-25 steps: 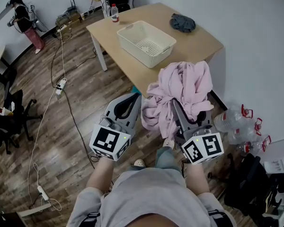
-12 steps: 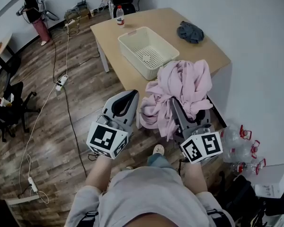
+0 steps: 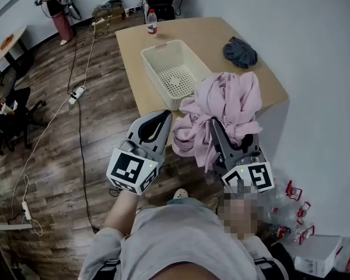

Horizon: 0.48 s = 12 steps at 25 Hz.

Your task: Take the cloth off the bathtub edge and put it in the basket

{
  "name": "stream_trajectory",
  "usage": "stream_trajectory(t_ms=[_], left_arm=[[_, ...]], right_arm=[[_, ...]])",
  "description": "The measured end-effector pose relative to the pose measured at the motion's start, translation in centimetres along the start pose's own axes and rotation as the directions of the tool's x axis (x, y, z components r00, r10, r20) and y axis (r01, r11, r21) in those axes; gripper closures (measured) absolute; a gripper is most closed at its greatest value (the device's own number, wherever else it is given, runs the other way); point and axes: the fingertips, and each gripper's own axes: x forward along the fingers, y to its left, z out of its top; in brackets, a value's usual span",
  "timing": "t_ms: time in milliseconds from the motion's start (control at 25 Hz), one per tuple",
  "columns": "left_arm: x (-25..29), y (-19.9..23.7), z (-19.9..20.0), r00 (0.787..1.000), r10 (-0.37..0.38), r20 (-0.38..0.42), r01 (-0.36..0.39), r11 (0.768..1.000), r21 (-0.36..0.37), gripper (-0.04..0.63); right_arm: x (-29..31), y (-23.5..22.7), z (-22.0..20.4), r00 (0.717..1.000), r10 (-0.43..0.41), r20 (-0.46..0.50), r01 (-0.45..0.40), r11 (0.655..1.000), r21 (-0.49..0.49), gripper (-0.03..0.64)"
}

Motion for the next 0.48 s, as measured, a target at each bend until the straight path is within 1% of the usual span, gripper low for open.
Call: stream_trajectory(t_ms=[240, 480], left_arm=[[2.7, -1.4, -0.6, 0.998, 0.060, -0.008, -0.060, 0.998, -0.001, 0.598], [4.3, -1.3, -1.5, 0.995, 0.094, -0.039, -0.094, 0.996, 0.000, 0.598]], right_arm=[[0.6, -3.7, 0.0, 0.998, 0.057, -0.005, -0.057, 0.998, 0.013, 0.324], [1.6, -5.9, -0.6, 0.997, 0.079, -0.005, -0.079, 0.996, 0.040, 0.324]])
